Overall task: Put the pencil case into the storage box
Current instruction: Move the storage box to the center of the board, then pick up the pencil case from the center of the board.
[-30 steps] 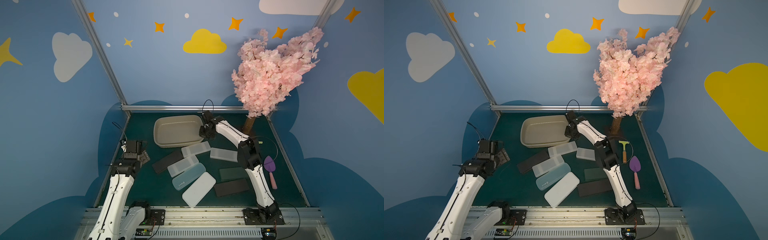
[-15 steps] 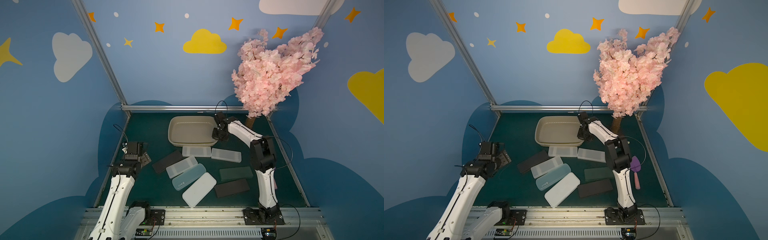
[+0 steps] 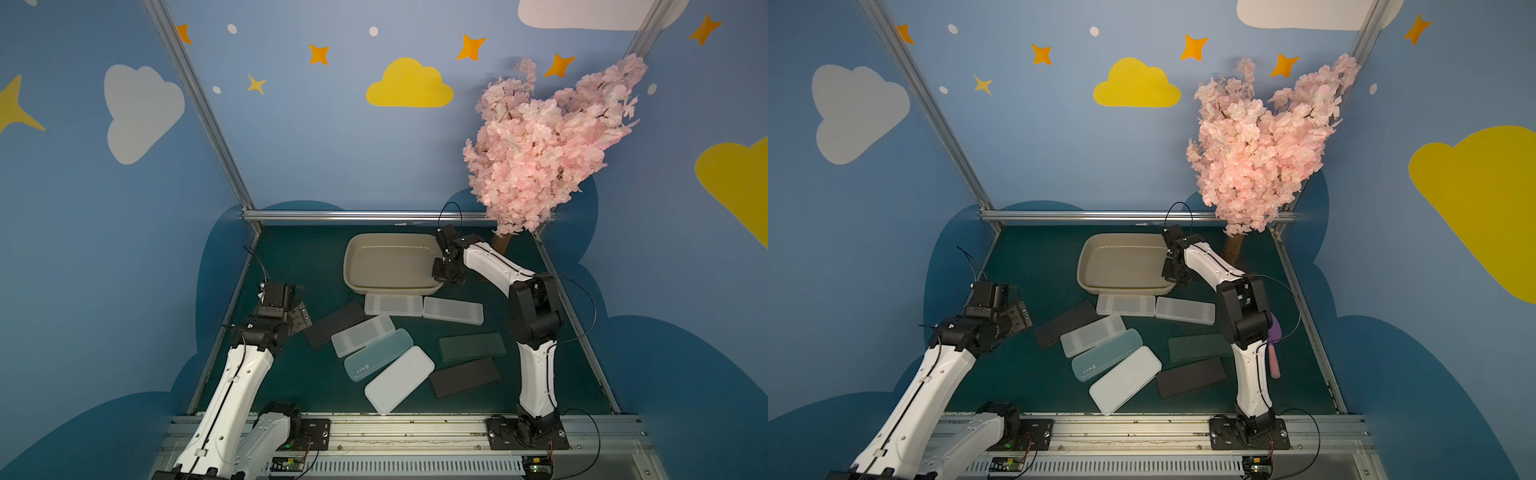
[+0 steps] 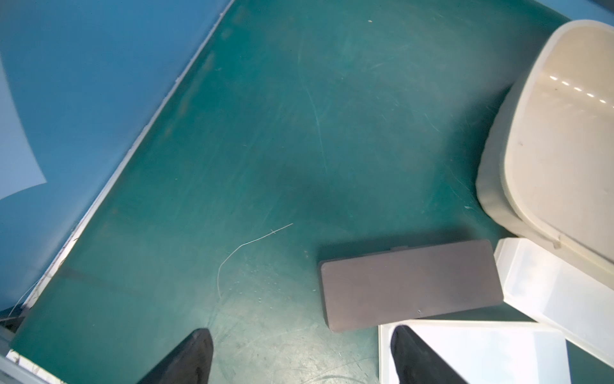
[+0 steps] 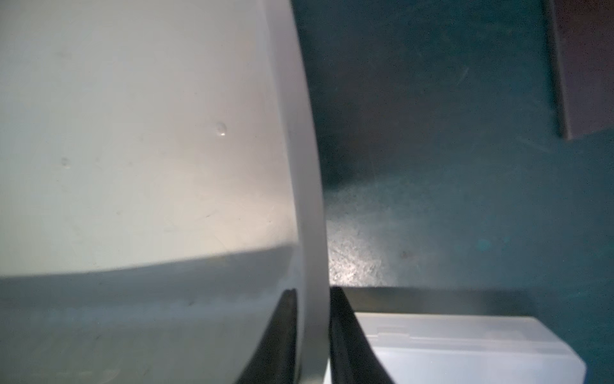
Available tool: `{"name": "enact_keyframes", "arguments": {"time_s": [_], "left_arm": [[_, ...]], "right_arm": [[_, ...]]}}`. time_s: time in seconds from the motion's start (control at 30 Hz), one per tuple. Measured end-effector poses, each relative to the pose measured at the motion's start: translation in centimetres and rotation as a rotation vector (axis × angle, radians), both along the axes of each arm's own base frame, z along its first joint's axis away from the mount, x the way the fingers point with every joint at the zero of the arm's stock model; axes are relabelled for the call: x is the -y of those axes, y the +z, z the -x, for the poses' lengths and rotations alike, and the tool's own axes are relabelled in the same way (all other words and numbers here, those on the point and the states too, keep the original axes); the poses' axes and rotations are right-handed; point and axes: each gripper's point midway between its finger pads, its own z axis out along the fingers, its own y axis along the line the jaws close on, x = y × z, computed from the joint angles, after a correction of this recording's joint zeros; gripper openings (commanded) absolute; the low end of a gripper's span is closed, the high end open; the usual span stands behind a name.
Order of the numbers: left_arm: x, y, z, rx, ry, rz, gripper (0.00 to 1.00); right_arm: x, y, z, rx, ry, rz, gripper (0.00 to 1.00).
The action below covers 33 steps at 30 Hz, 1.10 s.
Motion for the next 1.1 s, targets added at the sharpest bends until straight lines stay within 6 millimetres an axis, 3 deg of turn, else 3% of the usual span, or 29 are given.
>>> {"name": "enact_keyframes", "arguments": {"time_s": [0.1, 0.23, 0.43, 0.57, 0.67, 0.9, 1.1], "left_arm": [[0.5, -0.2, -0.3, -0.008, -0.031, 0.006, 0.93], [1.4, -0.6, -1.0, -0.016, -0.084, 0.017, 0.95], [3.6, -1.6, -2.0, -0.062, -0.253, 0.003, 0.96], [5.9, -3.1, -3.4, -0.128, -0.454, -0.037, 0.96], [7.6, -4.5, -4.3, -0.181, -0.636, -0.070, 0.96], [9.5, -6.5, -5.6, -0.248, -0.956, -0.160, 0.98], [10.2, -7.9, -6.8, -0.279, -1.082, -0.187, 0.98]], "right_arm": [[0.1, 0.0, 0.3, -0.009, 0.017, 0.009, 0.58], [0.3, 1.1, 0.6, 0.000, 0.027, 0.009, 0.65], [0.6, 5.6, 1.6, 0.075, 0.047, -0.010, 0.67], [1.2, 9.4, 2.9, 0.144, 0.065, -0.020, 0.67], [1.7, 11.2, 4.4, 0.171, 0.084, -0.017, 0.68], [4.0, 10.8, 8.0, 0.134, 0.110, 0.038, 0.68], [5.7, 10.0, 10.4, 0.096, 0.105, 0.074, 0.69]]}}
